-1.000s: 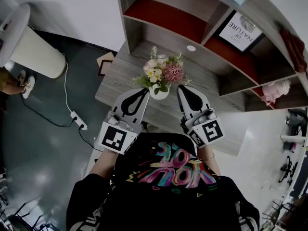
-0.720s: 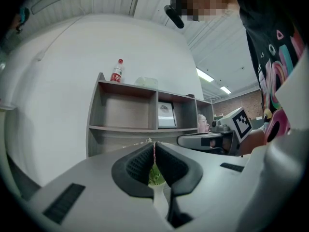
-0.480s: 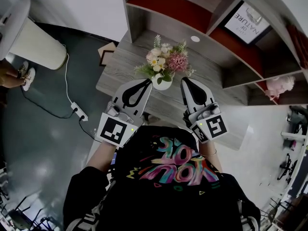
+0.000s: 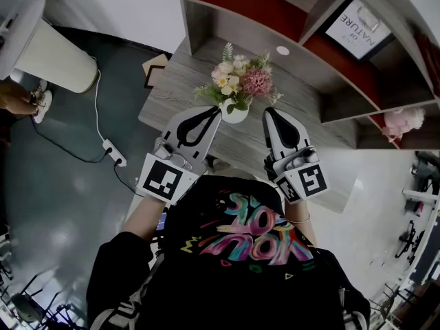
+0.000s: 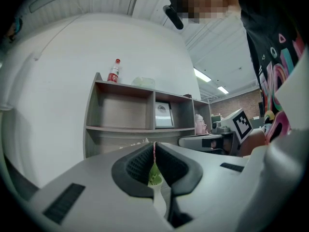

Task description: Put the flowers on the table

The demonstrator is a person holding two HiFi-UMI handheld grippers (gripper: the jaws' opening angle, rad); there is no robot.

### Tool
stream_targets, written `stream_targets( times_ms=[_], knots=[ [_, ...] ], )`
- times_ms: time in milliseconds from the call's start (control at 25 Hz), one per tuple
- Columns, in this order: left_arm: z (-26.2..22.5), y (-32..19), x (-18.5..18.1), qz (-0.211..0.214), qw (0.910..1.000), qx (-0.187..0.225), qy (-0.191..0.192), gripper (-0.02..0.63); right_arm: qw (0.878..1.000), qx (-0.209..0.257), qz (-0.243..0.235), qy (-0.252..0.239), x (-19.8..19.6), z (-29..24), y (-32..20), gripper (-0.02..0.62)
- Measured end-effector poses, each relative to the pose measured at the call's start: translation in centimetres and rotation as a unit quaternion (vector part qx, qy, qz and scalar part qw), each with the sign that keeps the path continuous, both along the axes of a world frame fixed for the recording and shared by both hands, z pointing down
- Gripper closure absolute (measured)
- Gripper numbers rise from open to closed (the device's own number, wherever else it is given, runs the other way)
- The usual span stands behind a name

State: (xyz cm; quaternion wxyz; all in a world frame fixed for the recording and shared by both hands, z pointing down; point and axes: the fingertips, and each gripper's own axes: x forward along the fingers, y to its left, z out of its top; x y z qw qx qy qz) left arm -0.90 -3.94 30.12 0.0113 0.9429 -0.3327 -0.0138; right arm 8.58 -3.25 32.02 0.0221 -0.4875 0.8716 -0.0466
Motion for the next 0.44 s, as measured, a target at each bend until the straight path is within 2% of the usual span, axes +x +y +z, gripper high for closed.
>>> stream_targets(
  times_ms=[440],
  knots=[
    [0.3, 0.23, 0.49, 0.005, 1.0, -0.003, -0.004, 0.574, 1.0, -0.003, -0.001, 0.002, 0.3, 0.24, 0.3, 0.58]
  ],
)
